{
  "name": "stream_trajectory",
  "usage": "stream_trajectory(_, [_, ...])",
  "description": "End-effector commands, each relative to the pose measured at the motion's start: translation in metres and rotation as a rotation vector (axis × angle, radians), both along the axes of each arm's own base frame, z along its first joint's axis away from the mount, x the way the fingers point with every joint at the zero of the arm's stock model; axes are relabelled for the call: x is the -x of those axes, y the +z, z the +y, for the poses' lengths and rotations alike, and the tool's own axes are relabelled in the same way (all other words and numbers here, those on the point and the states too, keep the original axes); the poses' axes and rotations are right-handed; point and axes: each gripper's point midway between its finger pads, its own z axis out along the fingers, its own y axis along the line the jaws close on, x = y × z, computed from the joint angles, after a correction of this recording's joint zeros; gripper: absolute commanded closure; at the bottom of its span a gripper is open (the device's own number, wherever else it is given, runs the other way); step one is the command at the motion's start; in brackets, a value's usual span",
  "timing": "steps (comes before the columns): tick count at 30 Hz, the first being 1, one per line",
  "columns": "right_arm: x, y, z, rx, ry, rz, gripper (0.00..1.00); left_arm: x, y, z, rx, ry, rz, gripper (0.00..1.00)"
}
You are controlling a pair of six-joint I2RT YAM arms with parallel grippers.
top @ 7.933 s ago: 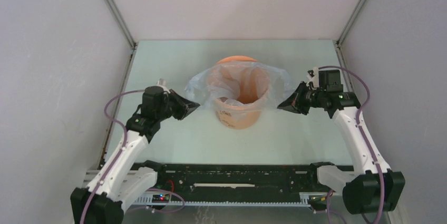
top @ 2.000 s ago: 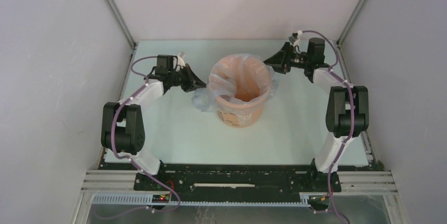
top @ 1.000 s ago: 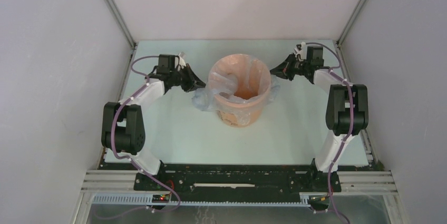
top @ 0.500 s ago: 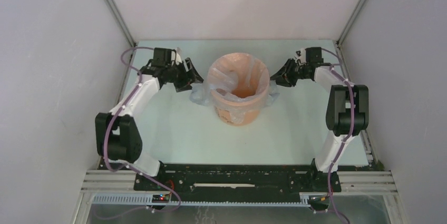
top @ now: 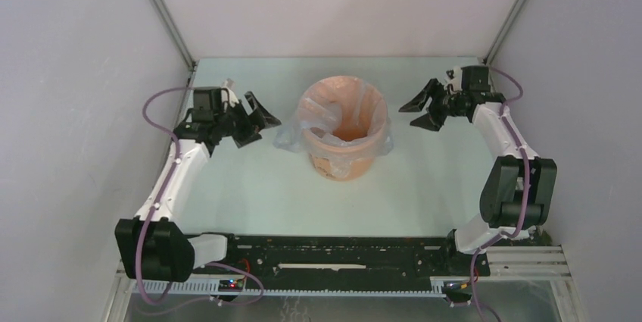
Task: Put the trash bags into the trash bin
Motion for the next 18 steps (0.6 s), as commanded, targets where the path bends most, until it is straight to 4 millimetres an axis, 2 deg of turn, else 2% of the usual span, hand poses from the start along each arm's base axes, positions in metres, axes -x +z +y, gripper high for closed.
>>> stream_trajectory(1, [0.032,-0.022,0.018,-0.075,0.020,0.080,0.30,0.013,-0.023,-0.031,0.138,-0.029,0.068,0.18])
stream_trajectory(4, [0.036,-0.035,0.032,-0.062,0.036,0.083,0.31,0.015,-0.045,-0.038,0.118,-0.004,0.102,0.30])
stream_trajectory(6, [0.040,-0.044,0.050,-0.058,0.069,0.097,0.33,0.016,-0.062,-0.044,0.101,-0.018,0.131,0.38])
stream_trajectory(8, [0.041,-0.050,0.058,-0.055,0.064,0.120,0.41,0.017,-0.080,-0.045,0.073,-0.025,0.172,0.46])
stream_trajectory(10, [0.039,-0.053,0.061,-0.063,0.049,0.130,0.52,0.017,-0.087,-0.046,0.070,-0.028,0.188,0.54])
stream_trajectory(13, [0.035,-0.052,0.063,-0.070,0.037,0.124,0.60,0.016,-0.092,-0.053,0.065,-0.066,0.191,0.59])
stream_trajectory(15, [0.035,-0.056,0.059,-0.049,0.020,0.132,0.61,0.019,-0.101,-0.061,0.066,-0.106,0.232,0.62])
stream_trajectory(18, [0.042,-0.063,0.048,-0.003,0.013,0.158,0.58,0.025,-0.107,-0.068,0.048,-0.133,0.246,0.62])
